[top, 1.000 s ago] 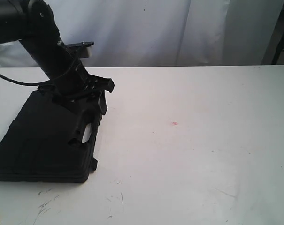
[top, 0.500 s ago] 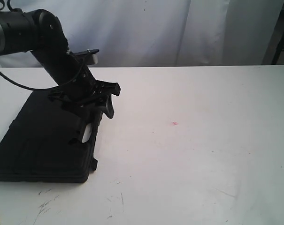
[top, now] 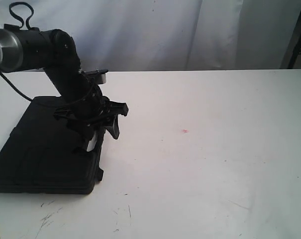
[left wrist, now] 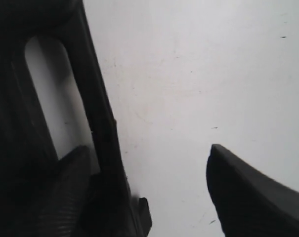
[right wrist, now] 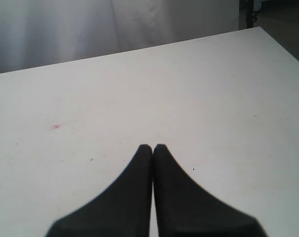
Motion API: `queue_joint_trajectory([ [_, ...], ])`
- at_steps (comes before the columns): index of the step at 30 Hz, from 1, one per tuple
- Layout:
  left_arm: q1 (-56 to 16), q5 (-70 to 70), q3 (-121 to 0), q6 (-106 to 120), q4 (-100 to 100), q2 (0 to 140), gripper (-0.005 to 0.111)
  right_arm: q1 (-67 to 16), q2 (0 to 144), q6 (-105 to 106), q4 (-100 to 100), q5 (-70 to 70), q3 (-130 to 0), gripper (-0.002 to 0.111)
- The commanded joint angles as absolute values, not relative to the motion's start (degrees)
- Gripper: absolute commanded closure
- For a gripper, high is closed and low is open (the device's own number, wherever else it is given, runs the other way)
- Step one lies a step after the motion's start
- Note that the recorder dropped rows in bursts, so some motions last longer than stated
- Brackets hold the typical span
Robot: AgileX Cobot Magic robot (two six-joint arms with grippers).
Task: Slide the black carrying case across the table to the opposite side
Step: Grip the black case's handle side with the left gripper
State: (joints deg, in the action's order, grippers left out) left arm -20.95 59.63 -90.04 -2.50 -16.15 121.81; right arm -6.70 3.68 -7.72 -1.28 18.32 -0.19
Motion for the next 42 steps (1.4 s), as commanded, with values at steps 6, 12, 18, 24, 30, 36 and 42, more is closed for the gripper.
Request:
queue_joint_trajectory([
  [6, -21.27, 59.98, -90.24, -4.24, -13.82, 123.98, 0.043, -6.25, 3.32, -7.45, -1.42, 18.05, 0.0, 0.108],
  [12, -21.27, 59.98, -90.24, -4.24, -13.95, 125.71, 0.043, -6.25, 3.32, -7.45, -1.42, 18.05, 0.0, 0.108],
  [18, -21.27, 59.88, -90.24, -4.24, -13.95, 127.18, 0.043, -6.25, 3.32, -7.45, -1.42, 18.05, 0.0, 0.108],
  [24, -21.27, 59.88, -90.24, -6.12, -13.95, 127.64, 0.055, -6.25, 3.32, -7.45, -1.42, 18.05, 0.0, 0.108],
  [30, -21.27, 59.43, -90.24, -6.21, -16.61, 127.64, 0.107, -6.25, 3.32, -7.45, -1.42, 18.05, 0.0, 0.108],
  [36, -21.27, 56.89, -90.24, -6.21, -23.9, 127.4, 0.107, -6.25, 3.32, -7.45, -1.42, 18.05, 0.0, 0.108],
  [42, -21.27, 56.41, -90.24, -3.44, -33.53, 127.4, 0.107, -6.25, 3.32, -7.45, -1.42, 18.05, 0.0, 0.108],
])
